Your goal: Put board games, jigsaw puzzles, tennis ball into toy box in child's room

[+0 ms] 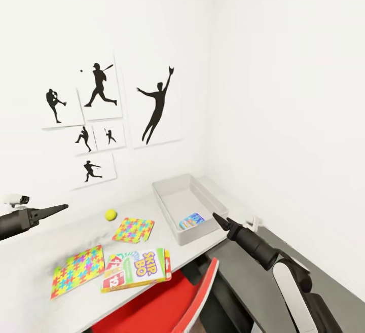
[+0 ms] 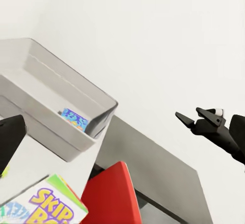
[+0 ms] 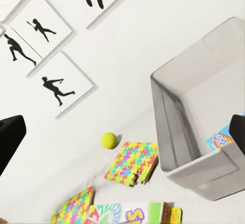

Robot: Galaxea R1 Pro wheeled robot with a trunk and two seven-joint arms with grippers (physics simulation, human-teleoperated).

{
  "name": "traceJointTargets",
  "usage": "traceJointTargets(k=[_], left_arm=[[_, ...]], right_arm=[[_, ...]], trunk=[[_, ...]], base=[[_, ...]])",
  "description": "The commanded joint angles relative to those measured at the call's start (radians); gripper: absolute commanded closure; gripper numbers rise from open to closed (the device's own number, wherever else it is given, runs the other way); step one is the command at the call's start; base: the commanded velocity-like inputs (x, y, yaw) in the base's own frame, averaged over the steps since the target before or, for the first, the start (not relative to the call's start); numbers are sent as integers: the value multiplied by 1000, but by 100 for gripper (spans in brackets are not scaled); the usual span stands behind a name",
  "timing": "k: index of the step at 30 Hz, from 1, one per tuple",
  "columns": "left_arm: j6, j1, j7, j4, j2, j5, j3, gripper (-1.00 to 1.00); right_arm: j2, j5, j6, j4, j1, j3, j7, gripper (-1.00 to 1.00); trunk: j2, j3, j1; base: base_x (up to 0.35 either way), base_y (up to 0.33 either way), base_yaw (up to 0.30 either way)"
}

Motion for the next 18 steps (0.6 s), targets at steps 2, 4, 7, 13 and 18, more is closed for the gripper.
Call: traceJointTargets(k=[2, 4, 7, 13, 18], left_arm=[[10, -1, -5, 0, 0, -1, 1, -100], [10, -1, -5, 0, 0, -1, 1, -100], [10, -1, -5, 0, 0, -1, 0, -100], [11, -1, -5, 0, 0, -1, 1, -100], [11, -1, -5, 1, 1, -2, 2, -100]], right_arm=[[0, -8, 6, 0, 0, 0, -3, -100], [0, -9, 6, 0, -1, 1, -3, -100], [0, -9, 6, -1, 0, 1, -2, -100], [1, -7, 5, -1, -1, 4, -10, -100], [1, -8, 6, 0, 0, 6, -13, -100]], trunk=[[-2, 0, 0], [-2, 2, 0], [-2, 3, 0], [-2, 3, 0], [-2, 4, 0]], base=[[-244, 0, 200], [-290, 0, 174], [-312, 0, 75], [-318, 0, 25], [-239, 0, 200]])
